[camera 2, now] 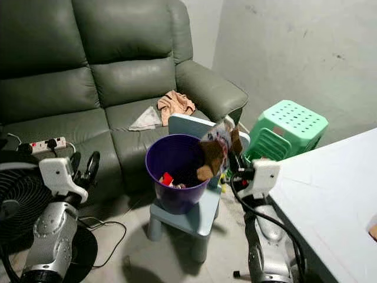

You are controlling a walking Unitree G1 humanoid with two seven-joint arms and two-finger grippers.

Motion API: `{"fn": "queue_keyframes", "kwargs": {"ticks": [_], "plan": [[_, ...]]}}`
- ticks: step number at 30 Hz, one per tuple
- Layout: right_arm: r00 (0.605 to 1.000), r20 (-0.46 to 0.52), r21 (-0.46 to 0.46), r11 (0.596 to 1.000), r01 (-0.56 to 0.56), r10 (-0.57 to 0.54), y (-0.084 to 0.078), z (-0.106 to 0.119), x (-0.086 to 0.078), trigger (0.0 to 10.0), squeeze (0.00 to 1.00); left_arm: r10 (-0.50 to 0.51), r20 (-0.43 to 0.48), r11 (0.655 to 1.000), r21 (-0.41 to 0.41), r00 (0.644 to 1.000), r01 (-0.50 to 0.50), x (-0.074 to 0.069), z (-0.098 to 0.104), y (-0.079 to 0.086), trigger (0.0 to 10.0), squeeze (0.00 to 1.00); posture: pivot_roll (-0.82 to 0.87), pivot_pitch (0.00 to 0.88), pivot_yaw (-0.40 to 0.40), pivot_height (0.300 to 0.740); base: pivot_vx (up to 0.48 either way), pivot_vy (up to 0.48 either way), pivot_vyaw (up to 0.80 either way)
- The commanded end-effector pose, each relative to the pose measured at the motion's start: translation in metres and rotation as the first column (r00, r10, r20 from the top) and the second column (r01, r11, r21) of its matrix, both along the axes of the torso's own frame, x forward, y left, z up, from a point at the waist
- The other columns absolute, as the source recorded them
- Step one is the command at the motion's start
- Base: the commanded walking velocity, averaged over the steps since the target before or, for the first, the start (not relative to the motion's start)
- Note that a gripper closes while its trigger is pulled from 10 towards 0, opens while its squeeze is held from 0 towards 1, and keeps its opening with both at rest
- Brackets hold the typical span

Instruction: Picking trash to rubbish bin

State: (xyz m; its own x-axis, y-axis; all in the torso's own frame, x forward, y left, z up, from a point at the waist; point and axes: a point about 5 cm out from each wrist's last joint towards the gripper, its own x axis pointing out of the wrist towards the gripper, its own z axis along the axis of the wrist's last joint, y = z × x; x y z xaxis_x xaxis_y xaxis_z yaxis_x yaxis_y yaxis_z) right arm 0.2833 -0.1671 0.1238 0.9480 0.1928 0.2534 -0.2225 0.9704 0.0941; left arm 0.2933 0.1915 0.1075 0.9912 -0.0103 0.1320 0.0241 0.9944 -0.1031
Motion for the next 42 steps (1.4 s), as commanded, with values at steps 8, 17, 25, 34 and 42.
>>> {"fn": "queue_keyframes", "kwargs": {"ticks": [8,17,25,34,42], "plan": [[0.987,-0.143,-0.079,0.994,0.070,-0.080,-0.007,-0.041,-0.025,10.0,0.00,0.004,-0.119,1.000,0.002,0.993,-0.004,-0.020,-0.031,0.001,10.0,0.00,-0.01,0.000,-0.051,0.740,0.000,0.000,0.00],[0.986,-0.146,-0.050,0.996,0.070,-0.076,-0.006,-0.030,-0.043,10.0,0.00,-0.052,-0.111,0.996,-0.073,0.993,0.044,-0.040,-0.018,-0.004,10.0,0.00,-0.01,0.000,-0.048,0.740,0.000,0.000,0.00],[0.988,-0.141,-0.044,0.997,0.061,-0.067,0.000,-0.027,-0.039,10.0,0.00,-0.073,-0.131,0.996,-0.065,0.989,0.065,-0.038,-0.021,-0.009,10.0,0.00,-0.02,0.000,-0.055,0.740,0.000,0.000,0.00],[0.986,-0.159,-0.041,0.998,0.052,-0.058,-0.001,-0.027,-0.040,10.0,0.00,-0.102,-0.133,0.994,-0.056,0.986,0.095,-0.039,-0.019,-0.013,10.0,0.00,-0.01,0.000,-0.060,0.740,0.231,0.000,0.00],[0.985,-0.165,-0.039,0.998,0.043,-0.048,-0.001,-0.027,-0.040,10.0,0.00,-0.102,-0.137,0.994,-0.052,0.985,0.095,-0.038,-0.018,-0.011,10.0,0.00,-0.01,0.000,-0.060,0.740,0.345,0.000,0.00]]}}
